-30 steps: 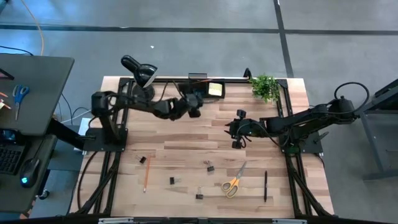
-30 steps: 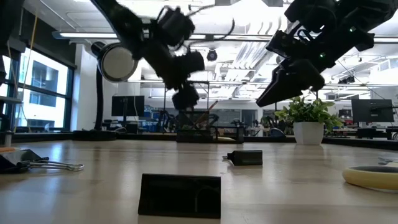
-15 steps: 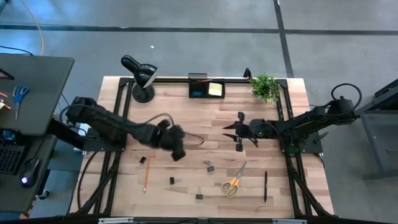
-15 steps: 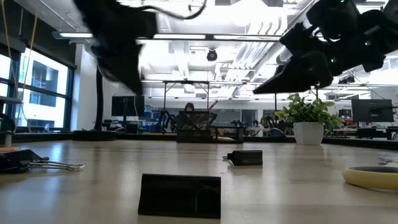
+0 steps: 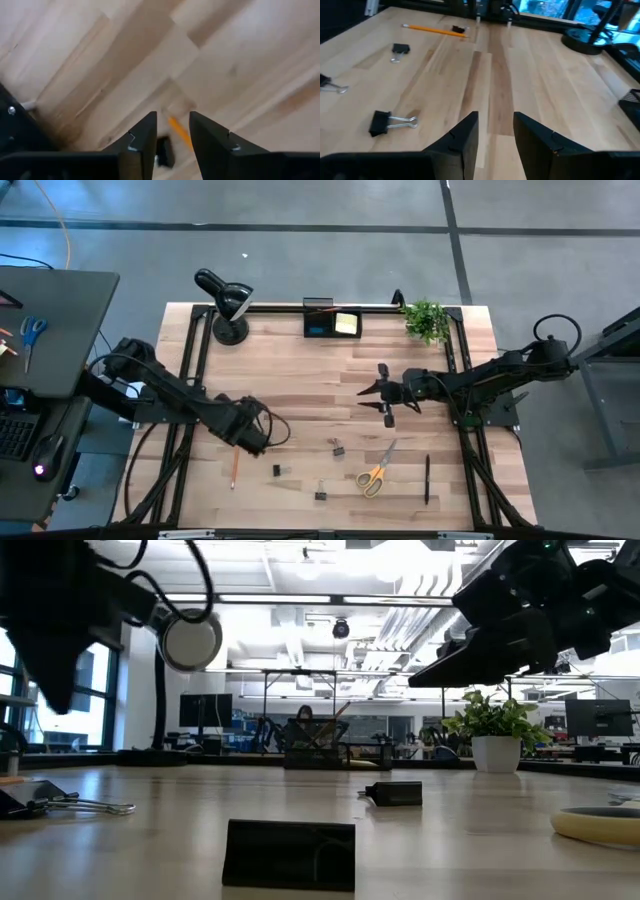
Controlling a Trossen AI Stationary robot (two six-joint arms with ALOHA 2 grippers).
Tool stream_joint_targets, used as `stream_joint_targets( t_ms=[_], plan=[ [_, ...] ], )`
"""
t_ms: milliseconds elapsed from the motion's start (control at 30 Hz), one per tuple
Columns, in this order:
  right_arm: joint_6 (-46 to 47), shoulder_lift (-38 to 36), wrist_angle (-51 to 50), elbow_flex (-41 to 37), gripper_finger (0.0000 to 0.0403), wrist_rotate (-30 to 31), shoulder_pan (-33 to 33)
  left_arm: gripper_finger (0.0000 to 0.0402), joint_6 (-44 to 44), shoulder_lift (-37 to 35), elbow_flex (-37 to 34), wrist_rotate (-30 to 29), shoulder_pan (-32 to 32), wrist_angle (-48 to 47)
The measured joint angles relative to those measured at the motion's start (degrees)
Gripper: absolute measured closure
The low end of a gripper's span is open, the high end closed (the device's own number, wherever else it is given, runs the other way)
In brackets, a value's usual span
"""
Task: Pick and place office supplies into organizer
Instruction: Put the black binder clip into the black desk organizer
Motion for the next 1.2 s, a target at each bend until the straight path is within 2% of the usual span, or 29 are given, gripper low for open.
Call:
stream_joint_targets(
  t_ms=[233,433,533,767,867,1000,1200],
  plan=[
    [-0.48,0.00,0.54,0.01,0.0287,-0.26,-0.09,0.0302,17.52,0.00,-1.22,7.70,-5.29,-0.43],
    [1.35,0.00,0.45,0.02,0.0287,-0.27,-0.08,0.0293,33.73,0.00,-1.64,6.32,-8.43,-2.57],
    [3.09,0.00,-0.72,0.02,0.0287,-0.72,0.18,0.0258,38.73,0.00,-3.34,7.21,-8.26,-2.63],
    [3.65,0.00,-3.04,0.02,0.0287,-0.93,2.06,0.0138,46.62,0.04,-9.44,8.66,-8.24,0.59],
    [2.39,0.00,-3.00,0.02,0.0287,-0.74,2.35,0.0109,48.71,0.04,-10.22,9.09,-8.24,3.68],
    [2.32,0.00,-3.04,0.02,0.0287,-0.47,2.33,0.0106,51.73,0.04,-10.21,7.97,-8.24,6.81],
    [2.51,0.00,-3.16,0.02,0.0287,-0.47,2.33,0.0145,56.18,0.04,-11.09,7.82,-8.24,8.14]
  ],
)
